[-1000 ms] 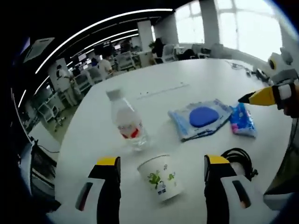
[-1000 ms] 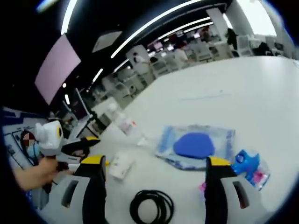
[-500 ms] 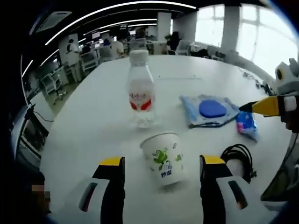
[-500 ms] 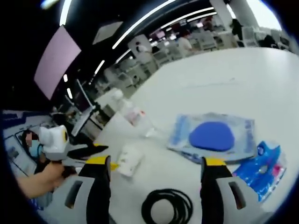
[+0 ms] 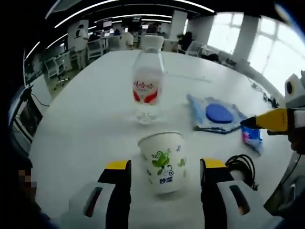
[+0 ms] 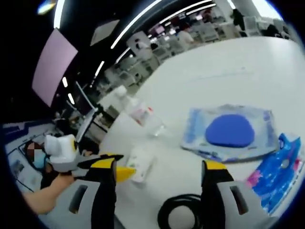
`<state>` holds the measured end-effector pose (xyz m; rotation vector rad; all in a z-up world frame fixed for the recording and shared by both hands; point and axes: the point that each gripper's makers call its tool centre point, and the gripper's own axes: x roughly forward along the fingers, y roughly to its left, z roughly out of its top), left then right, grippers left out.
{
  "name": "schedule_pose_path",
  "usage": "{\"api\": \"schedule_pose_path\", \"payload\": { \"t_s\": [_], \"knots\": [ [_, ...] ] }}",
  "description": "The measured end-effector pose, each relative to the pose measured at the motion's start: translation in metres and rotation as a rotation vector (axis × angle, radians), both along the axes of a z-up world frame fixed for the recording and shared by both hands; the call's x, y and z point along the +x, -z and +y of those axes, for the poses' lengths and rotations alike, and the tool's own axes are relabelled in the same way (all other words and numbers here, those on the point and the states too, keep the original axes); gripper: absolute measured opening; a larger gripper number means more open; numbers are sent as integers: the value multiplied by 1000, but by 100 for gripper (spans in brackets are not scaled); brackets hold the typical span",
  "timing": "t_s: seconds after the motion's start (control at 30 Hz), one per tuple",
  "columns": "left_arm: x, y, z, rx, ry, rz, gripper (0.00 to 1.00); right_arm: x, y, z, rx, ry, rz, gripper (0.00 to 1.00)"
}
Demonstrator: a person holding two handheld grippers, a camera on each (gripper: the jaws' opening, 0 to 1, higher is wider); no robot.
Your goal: Arrange the tabletop items into an orderly group along one side of the table until the central work area is clear of visible clutter.
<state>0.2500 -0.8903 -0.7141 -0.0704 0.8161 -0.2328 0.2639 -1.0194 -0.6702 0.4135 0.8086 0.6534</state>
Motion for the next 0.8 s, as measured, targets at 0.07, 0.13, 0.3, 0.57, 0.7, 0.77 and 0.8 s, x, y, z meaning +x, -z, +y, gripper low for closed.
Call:
{"api": "schedule_pose_path", "payload": {
  "t_s": [0.07, 0.13, 0.3, 0.57, 0.7, 0.77, 0.8],
  "knots": [
    [0, 2, 0, 1, 0, 7, 55, 0, 1, 1, 7, 3, 11, 69],
    [0, 4, -1, -5, -6, 11, 55, 0, 1, 4, 25, 18, 24, 69],
    [0, 13, -4, -13, -8, 26, 54, 1, 4, 19, 71, 32, 59, 69],
    [-5, 21, -5, -41, -16, 47, 52, 9, 17, 57, 174, 53, 192, 66],
    [-5, 23, -4, -46, -14, 52, 51, 10, 22, 73, 191, 43, 223, 65],
    [-4, 23, -1, -47, -23, 49, 51, 8, 28, 78, 174, 31, 238, 65],
    [-3, 23, -1, -56, -25, 46, 51, 7, 30, 80, 170, 27, 244, 65]
  ]
}}
